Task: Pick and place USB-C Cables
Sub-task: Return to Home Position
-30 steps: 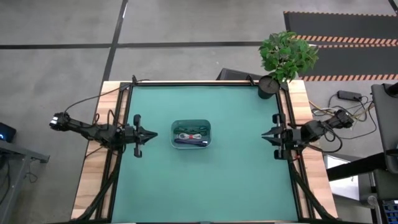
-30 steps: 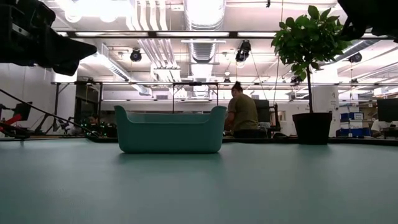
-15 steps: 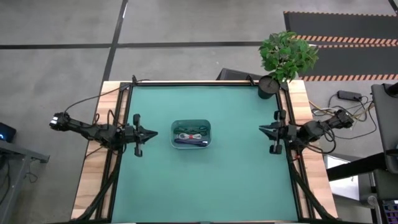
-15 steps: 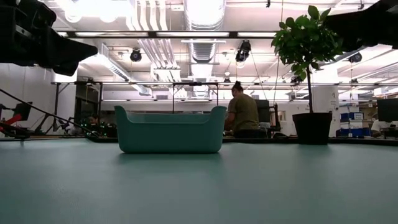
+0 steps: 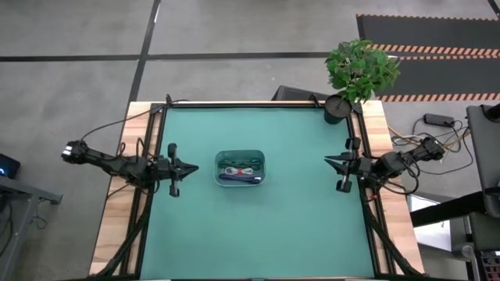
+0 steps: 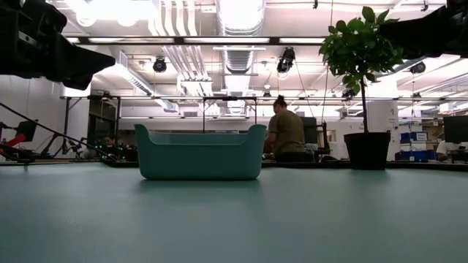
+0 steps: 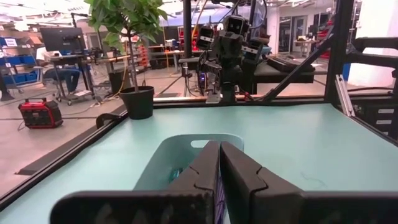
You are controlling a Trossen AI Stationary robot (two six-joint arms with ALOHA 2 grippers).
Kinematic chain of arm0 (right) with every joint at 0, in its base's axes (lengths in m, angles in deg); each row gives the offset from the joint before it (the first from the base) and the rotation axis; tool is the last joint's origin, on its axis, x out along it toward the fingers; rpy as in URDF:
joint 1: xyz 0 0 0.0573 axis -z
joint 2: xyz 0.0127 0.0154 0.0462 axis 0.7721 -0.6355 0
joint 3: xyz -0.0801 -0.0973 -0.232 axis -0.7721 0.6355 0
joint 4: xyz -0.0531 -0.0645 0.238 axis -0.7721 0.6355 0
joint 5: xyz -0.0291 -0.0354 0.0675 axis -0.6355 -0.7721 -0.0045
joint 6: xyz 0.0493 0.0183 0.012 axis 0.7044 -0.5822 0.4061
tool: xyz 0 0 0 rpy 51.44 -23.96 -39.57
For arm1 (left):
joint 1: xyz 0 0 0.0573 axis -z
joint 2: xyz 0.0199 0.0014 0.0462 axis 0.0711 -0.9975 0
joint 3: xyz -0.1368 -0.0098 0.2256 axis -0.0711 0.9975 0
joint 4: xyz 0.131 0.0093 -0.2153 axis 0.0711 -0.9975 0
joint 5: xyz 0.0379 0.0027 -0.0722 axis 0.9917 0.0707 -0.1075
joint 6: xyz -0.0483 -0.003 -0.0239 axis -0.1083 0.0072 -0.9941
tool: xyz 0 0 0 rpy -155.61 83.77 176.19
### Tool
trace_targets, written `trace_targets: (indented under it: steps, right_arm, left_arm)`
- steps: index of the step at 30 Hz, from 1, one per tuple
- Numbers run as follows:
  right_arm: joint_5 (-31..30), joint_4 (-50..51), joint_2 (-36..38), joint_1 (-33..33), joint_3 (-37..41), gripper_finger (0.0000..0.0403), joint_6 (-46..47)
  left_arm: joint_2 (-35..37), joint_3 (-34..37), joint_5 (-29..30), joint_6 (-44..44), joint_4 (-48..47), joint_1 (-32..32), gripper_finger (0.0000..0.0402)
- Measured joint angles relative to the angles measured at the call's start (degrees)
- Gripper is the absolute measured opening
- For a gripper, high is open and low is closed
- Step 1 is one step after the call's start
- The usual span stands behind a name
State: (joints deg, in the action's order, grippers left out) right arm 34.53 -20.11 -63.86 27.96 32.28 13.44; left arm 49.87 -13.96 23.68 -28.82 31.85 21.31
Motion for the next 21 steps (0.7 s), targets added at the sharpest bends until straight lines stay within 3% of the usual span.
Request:
trace_targets:
  steps: [21]
  right_arm:
    - [0.1,0.0,0.0,0.0,0.0,0.0027,-0.1]
  left_arm:
    - [-2.9,0.0,0.0,0.0,0.0,0.0,0.0001]
